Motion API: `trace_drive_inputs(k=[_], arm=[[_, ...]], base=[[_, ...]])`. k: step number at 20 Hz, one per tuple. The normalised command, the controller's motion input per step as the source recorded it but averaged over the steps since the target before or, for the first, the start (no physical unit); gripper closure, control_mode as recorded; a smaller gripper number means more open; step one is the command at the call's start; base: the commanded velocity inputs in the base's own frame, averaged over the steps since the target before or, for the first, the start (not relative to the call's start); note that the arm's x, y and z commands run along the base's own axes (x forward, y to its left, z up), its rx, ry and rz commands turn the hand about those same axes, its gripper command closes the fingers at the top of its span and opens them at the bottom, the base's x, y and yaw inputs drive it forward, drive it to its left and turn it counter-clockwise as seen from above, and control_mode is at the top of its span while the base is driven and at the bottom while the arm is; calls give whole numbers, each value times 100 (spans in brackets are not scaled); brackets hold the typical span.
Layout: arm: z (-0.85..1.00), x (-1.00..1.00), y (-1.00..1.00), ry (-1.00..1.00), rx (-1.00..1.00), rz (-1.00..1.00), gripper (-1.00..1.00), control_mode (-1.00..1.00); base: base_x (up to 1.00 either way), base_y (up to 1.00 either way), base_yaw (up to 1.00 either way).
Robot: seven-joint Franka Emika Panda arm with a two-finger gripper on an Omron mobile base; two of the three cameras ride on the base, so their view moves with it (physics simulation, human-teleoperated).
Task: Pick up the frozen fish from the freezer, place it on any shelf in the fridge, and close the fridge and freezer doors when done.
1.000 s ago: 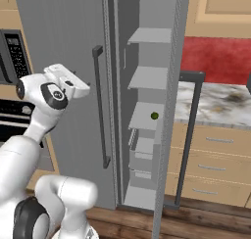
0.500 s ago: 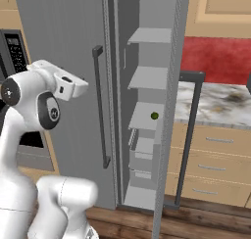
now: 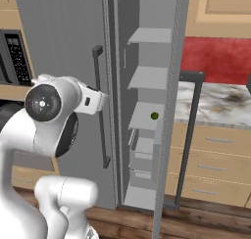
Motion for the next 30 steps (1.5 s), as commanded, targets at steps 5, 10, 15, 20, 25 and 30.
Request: trace_drive_inputs(k=[5,10,15,20,25,30], arm=[[-3,-100,-51,10,-3,19,-100,-100],[0,-89,-83,4,0,13,-100,-100],[0,-40,-100,8,0,8,-100,-100],[-20,13,-75,-2,2,17,-100,-100],[-53,45,-26,0,8,8,-100,-100],[-23,43,-9,0,17,6,-100,-100]], base=[[0,0,0],[0,0,0],[0,0,0],[0,0,0],[0,0,0],[0,0,0]])
